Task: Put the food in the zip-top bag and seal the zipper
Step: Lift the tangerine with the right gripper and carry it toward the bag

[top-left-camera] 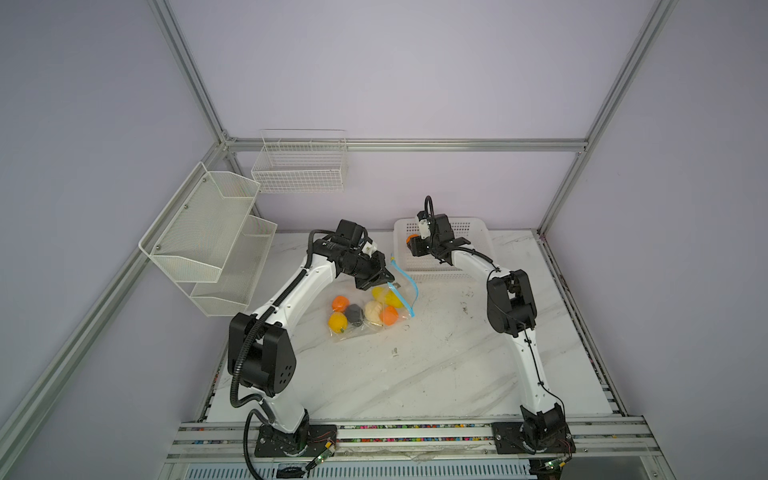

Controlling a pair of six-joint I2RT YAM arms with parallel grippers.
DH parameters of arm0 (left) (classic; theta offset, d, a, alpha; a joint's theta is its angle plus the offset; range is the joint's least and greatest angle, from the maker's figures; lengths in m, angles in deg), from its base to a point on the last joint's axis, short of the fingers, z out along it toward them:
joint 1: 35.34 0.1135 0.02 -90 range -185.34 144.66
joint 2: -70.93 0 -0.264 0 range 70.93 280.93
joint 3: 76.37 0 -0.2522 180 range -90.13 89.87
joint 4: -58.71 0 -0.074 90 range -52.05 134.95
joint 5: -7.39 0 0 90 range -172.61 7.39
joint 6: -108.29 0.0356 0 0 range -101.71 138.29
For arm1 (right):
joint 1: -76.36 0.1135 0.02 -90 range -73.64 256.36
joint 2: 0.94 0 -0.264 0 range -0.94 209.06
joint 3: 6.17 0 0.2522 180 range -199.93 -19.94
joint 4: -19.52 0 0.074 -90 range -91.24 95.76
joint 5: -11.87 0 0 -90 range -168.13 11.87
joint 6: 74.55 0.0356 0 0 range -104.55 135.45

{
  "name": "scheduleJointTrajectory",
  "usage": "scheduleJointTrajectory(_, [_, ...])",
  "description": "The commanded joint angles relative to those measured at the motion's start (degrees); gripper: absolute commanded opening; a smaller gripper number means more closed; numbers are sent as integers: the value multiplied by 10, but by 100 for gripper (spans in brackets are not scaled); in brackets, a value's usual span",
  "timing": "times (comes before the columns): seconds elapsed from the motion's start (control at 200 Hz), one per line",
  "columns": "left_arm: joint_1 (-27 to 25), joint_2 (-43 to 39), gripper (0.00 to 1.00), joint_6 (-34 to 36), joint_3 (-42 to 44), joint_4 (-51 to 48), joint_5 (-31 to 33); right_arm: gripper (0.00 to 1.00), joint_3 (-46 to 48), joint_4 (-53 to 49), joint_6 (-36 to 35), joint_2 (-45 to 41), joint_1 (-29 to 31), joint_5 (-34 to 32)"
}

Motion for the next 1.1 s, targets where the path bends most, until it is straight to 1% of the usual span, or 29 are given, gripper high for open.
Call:
scheduleJointTrajectory(0.0, [3,-6,0,14,-1,11,-17,59,24,15,7,-62,-2,17])
scheduleJointTrajectory(0.355, [3,-4,0,17,-5,14,-20,59,183,46,40,-206,-1,54])
scheduleJointTrajectory(0.69, [3,-5,0,16,-4,21,-20,59,321,47,53,-350,2,111])
scheduleJointTrajectory(0.95, [3,-2,0,15,-2,22,-20,59,382,14,56,-435,19,154])
scheduleJointTrajectory(1.095, [3,-4,0,14,-2,23,-19,59,406,-1,62,-464,36,175])
